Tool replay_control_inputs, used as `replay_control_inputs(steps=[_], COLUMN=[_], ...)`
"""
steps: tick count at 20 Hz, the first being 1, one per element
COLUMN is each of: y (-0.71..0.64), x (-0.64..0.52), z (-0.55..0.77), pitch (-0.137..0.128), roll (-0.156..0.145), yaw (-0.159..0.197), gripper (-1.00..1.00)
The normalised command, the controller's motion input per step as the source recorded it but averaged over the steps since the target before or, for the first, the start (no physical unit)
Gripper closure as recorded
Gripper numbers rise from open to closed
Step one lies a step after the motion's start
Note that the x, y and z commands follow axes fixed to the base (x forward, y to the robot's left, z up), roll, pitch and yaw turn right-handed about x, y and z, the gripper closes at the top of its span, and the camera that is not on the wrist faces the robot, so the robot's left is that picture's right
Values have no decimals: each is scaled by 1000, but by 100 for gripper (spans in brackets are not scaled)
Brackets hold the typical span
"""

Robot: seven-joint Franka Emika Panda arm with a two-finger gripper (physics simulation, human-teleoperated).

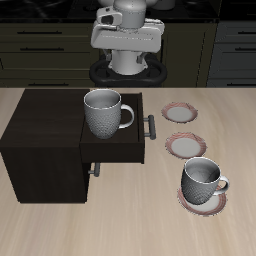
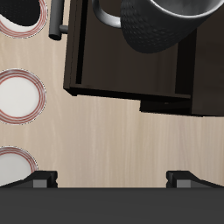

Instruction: Place the porcelain mug that is in the drawer onto the middle plate relative to the robot

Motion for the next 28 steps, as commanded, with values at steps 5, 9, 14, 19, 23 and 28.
replay_control_inputs(steps=[5,9,14,19,23,28], y=[-213,-142,-42,-47,13,-22], x=[381,385,262,287,103,152], z=[217,107,130,92,176,230], pitch=[17,37,0,9,-23,-24], roll=[26,16,9,-15,2,4], yaw=[-49,-28,-1,-20,37,68], gripper=[-100,-100,-100,-100,-100,-100])
